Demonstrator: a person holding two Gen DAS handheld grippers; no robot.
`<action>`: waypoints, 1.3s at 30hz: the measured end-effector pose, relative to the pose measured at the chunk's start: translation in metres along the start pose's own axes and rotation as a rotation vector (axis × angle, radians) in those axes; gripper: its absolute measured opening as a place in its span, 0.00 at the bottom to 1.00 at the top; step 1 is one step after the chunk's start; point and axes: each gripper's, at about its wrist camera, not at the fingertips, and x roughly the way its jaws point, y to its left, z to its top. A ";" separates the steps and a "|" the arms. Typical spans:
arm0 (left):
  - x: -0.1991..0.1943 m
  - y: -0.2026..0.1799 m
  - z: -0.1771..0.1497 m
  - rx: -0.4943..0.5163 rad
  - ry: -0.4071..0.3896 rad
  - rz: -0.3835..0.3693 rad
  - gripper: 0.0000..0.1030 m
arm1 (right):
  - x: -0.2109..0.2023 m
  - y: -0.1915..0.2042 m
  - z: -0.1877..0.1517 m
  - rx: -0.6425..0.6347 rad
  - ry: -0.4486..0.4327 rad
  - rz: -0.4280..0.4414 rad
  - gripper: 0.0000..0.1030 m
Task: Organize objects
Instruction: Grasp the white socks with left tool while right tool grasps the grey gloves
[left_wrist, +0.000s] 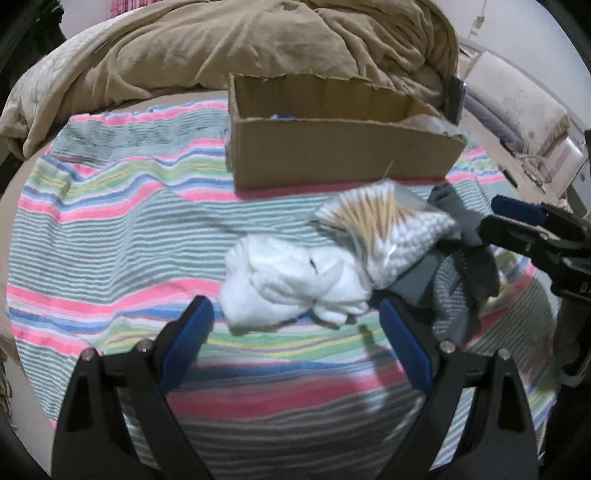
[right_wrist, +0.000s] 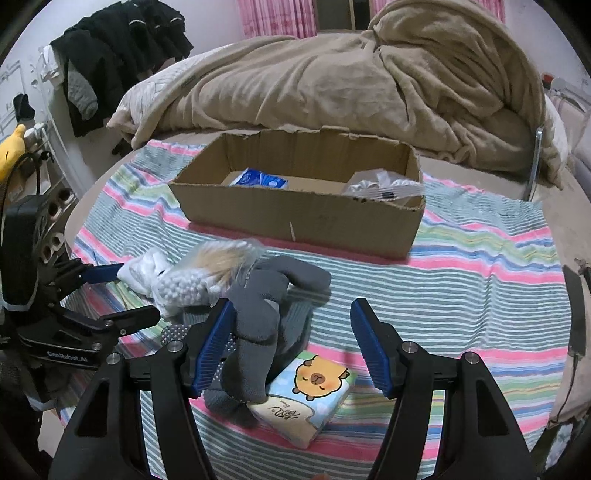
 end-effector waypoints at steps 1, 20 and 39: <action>0.001 -0.003 0.000 0.015 -0.003 0.020 0.90 | 0.002 0.000 0.000 0.001 0.003 0.001 0.67; 0.030 -0.013 0.011 0.082 0.058 0.050 0.77 | 0.022 0.011 -0.003 -0.025 0.058 0.033 0.67; 0.008 -0.004 0.004 0.021 -0.050 -0.009 0.56 | 0.006 0.006 -0.005 0.002 0.016 0.086 0.25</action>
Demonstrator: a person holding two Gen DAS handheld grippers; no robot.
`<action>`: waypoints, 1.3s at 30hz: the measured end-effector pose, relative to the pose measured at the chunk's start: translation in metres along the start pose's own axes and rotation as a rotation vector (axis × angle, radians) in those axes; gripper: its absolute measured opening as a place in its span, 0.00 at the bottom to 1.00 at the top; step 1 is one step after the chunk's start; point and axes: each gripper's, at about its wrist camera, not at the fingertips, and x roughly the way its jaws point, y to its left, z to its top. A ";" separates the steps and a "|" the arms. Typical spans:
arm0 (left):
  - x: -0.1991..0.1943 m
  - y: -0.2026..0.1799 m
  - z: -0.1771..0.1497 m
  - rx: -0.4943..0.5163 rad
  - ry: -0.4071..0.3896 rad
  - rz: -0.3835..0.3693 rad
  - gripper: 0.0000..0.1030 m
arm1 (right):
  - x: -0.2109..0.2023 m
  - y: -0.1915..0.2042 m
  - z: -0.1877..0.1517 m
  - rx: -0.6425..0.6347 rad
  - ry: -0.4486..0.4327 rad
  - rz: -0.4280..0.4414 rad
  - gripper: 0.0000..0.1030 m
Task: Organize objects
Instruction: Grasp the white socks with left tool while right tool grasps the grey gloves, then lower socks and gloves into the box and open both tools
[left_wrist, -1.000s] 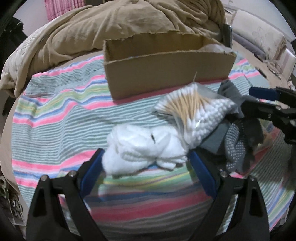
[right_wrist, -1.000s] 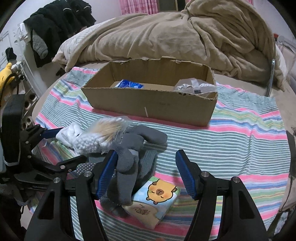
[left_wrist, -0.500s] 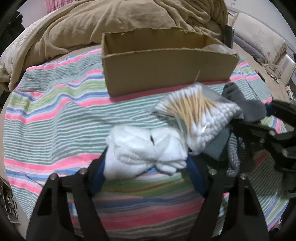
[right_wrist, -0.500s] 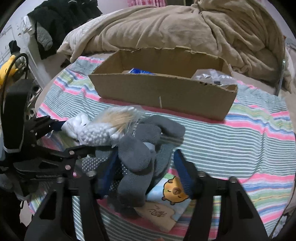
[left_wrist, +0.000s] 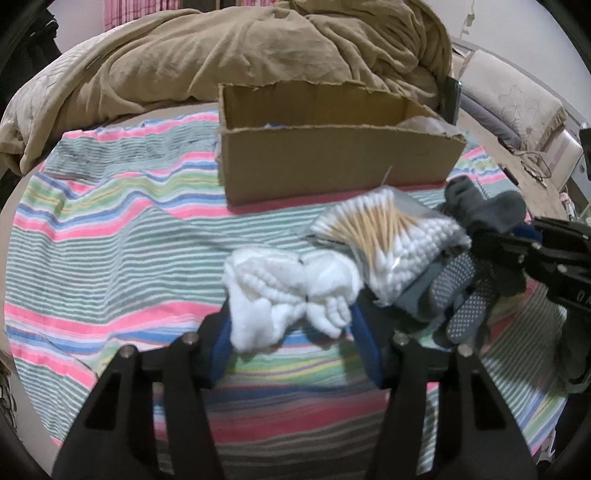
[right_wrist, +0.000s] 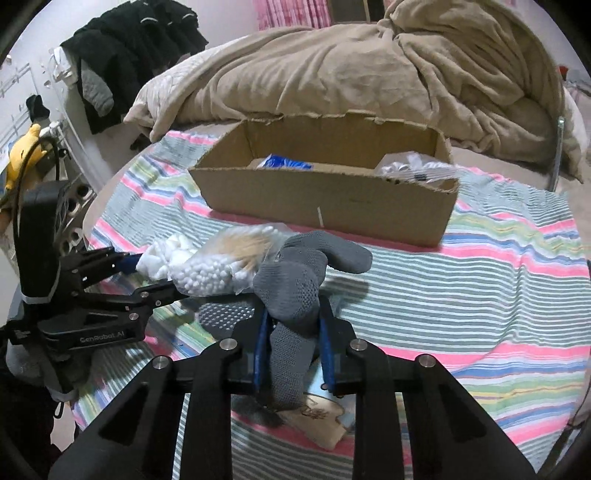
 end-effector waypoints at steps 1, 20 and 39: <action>-0.002 0.001 0.000 -0.007 -0.007 -0.005 0.56 | -0.003 -0.001 0.000 0.002 -0.006 -0.005 0.25; -0.047 0.010 -0.001 -0.053 -0.088 -0.047 0.55 | -0.043 -0.007 0.011 0.009 -0.088 -0.015 0.25; -0.085 0.020 0.066 -0.042 -0.224 -0.048 0.55 | -0.067 -0.005 0.072 -0.063 -0.189 -0.057 0.25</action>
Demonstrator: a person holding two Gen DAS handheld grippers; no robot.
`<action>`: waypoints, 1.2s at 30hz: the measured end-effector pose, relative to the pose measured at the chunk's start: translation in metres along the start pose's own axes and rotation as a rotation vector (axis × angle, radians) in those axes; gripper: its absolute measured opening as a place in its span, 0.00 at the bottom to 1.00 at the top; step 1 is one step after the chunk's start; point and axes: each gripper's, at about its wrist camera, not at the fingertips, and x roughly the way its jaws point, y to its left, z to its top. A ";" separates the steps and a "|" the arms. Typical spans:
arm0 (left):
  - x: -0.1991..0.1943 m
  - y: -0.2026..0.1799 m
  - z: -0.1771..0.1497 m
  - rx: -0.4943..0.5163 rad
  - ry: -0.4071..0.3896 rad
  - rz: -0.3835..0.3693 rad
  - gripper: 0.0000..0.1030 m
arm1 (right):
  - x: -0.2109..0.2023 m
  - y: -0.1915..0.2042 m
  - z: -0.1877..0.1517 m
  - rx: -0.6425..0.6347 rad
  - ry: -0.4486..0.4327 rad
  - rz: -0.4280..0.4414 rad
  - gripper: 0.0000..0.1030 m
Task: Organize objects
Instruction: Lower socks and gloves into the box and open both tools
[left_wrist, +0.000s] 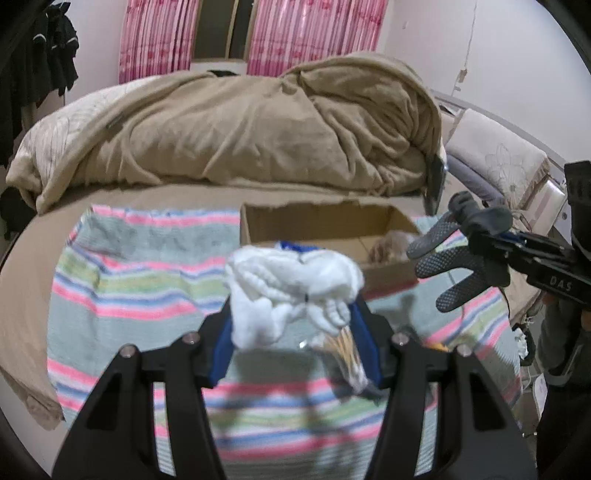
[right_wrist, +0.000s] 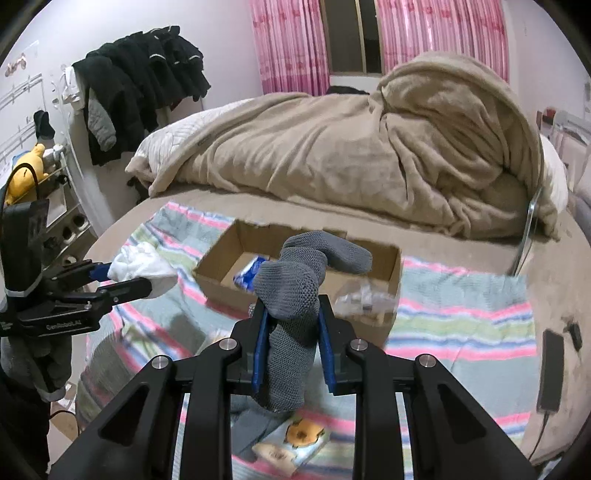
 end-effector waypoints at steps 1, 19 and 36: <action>0.000 0.001 0.004 0.003 -0.005 0.002 0.55 | 0.000 0.000 0.004 -0.005 -0.004 -0.001 0.25; 0.031 0.003 0.061 -0.002 -0.017 -0.030 0.56 | 0.027 -0.006 0.057 -0.051 -0.033 -0.020 0.25; 0.109 0.009 0.065 -0.007 0.103 -0.069 0.56 | 0.101 -0.018 0.055 -0.021 0.082 0.010 0.25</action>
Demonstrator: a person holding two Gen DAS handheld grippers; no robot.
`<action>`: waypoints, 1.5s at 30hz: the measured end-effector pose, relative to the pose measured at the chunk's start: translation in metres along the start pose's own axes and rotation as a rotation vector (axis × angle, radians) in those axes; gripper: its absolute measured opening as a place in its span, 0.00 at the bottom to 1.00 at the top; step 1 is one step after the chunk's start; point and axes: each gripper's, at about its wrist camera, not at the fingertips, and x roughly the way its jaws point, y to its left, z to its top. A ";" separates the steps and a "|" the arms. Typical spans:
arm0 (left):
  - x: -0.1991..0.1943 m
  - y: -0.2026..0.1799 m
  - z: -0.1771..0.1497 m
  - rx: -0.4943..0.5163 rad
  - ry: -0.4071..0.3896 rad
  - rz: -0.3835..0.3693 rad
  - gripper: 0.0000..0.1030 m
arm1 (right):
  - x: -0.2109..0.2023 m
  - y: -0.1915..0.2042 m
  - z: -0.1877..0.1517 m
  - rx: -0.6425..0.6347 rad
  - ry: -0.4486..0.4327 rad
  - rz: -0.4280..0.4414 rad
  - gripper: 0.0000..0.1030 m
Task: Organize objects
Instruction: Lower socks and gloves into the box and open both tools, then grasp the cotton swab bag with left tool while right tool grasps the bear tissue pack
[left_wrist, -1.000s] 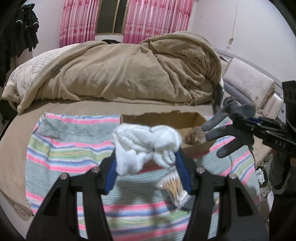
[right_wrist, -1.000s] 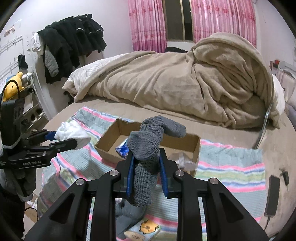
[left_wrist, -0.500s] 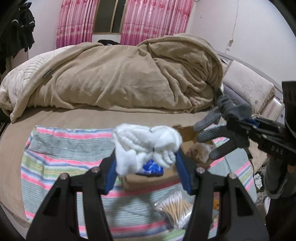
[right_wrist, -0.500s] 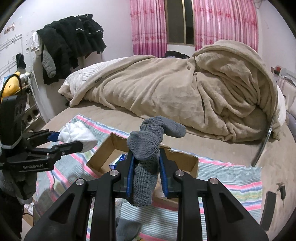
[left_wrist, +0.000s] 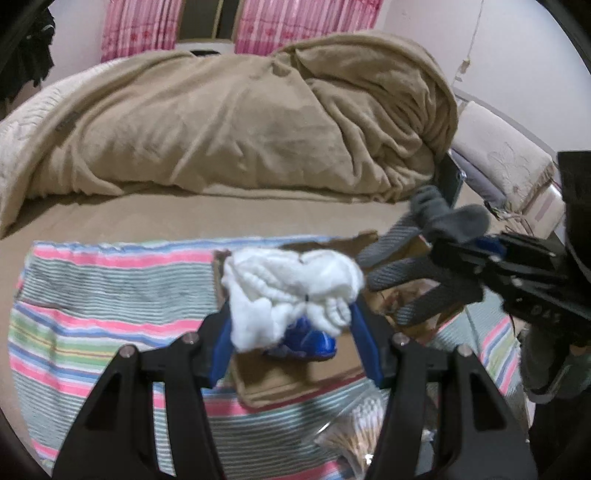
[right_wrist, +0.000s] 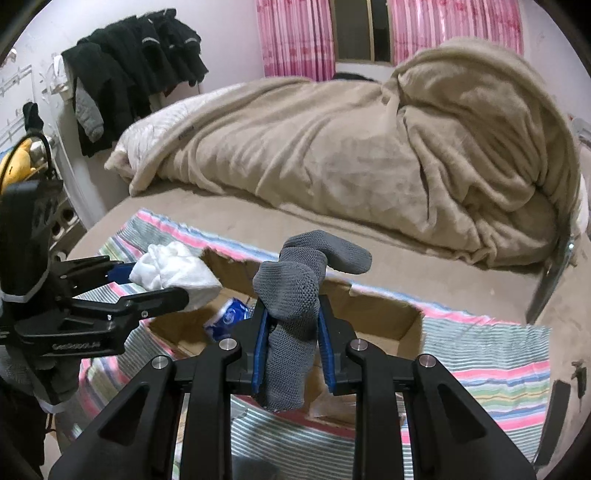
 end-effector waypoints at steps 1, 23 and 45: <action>0.005 0.000 -0.001 0.002 0.008 0.000 0.56 | 0.006 0.000 -0.002 0.002 0.011 0.003 0.25; 0.040 -0.018 -0.020 0.060 0.101 0.106 0.72 | 0.042 -0.016 -0.026 0.046 0.118 0.019 0.45; -0.060 -0.046 -0.048 -0.009 -0.029 0.048 0.91 | -0.057 0.008 -0.036 0.047 -0.010 0.001 0.64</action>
